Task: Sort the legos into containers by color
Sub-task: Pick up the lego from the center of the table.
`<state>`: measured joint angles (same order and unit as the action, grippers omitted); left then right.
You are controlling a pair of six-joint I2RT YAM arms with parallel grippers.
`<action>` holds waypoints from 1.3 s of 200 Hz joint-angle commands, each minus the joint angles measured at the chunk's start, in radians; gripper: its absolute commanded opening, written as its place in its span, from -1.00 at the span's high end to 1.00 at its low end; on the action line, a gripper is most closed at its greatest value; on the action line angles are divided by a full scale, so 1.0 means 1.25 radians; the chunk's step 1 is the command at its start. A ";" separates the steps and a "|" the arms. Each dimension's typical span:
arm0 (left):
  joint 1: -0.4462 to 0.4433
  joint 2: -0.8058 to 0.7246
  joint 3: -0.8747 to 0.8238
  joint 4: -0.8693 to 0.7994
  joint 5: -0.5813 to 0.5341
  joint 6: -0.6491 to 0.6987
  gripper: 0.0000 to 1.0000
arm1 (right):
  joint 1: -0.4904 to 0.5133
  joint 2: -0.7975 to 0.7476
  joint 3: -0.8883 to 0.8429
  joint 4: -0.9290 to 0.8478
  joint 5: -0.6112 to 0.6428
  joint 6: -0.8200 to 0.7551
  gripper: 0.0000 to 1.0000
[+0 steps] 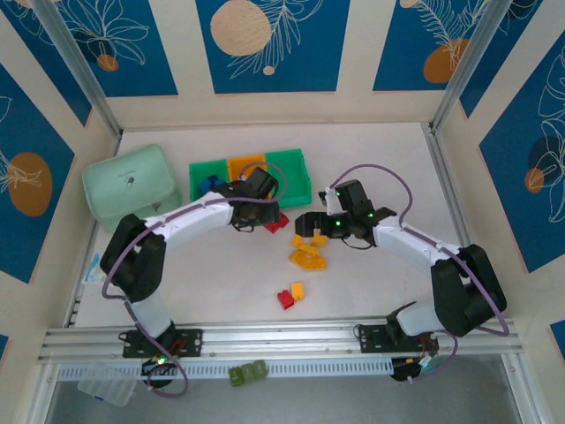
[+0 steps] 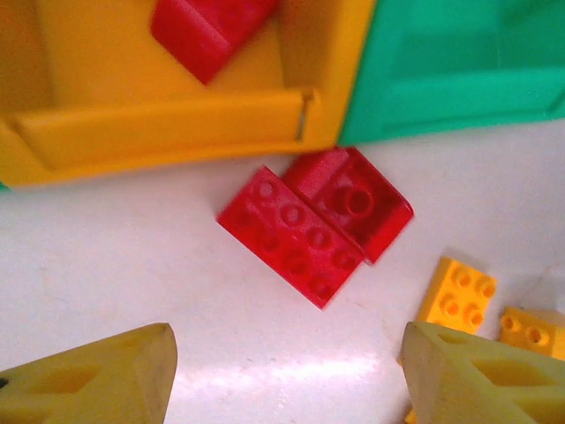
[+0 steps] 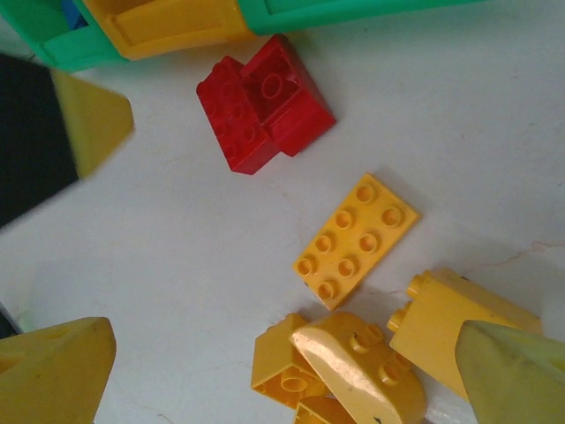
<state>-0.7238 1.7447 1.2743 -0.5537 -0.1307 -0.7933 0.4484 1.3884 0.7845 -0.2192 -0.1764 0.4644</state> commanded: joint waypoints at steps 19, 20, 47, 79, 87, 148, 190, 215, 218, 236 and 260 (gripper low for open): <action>-0.039 0.070 0.023 0.027 -0.024 -0.076 -0.43 | -0.022 -0.044 -0.019 0.009 -0.021 0.005 -0.98; -0.041 0.072 0.025 0.026 -0.025 -0.076 -0.43 | -0.023 -0.045 -0.020 0.009 -0.021 0.005 -0.98; -0.061 0.126 0.078 -0.027 -0.068 -0.067 -0.50 | -0.045 -0.060 -0.036 0.014 -0.035 0.006 -0.98; -0.065 0.165 0.102 -0.050 -0.097 -0.060 -0.52 | -0.069 -0.068 -0.053 0.023 -0.054 0.011 -0.98; -0.065 0.176 0.111 -0.061 -0.104 -0.059 -0.52 | -0.074 -0.068 -0.055 0.023 -0.057 0.010 -0.98; -0.065 0.224 0.143 -0.088 -0.132 -0.044 -0.56 | -0.086 -0.071 -0.059 0.030 -0.068 0.013 -0.98; -0.062 0.266 0.174 -0.099 -0.149 -0.044 -0.63 | -0.086 -0.069 -0.064 0.037 -0.072 0.017 -0.98; -0.053 0.290 0.196 -0.097 -0.149 -0.045 -0.65 | -0.086 -0.071 -0.068 0.036 -0.071 0.017 -0.98; -0.052 0.293 0.200 -0.101 -0.151 -0.045 -0.65 | -0.086 -0.072 -0.068 0.035 -0.071 0.017 -0.98; -0.050 0.304 0.213 -0.112 -0.182 -0.048 -0.66 | -0.088 -0.076 -0.071 0.033 -0.068 0.015 -0.98; -0.040 0.308 0.206 -0.114 -0.197 -0.054 -0.66 | -0.088 -0.076 -0.074 0.035 -0.069 0.014 -0.98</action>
<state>-0.7898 2.1010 1.5169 -0.6487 -0.3252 -0.8562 0.3450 1.3163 0.7055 -0.1753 -0.2375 0.4789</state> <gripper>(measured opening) 0.830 0.991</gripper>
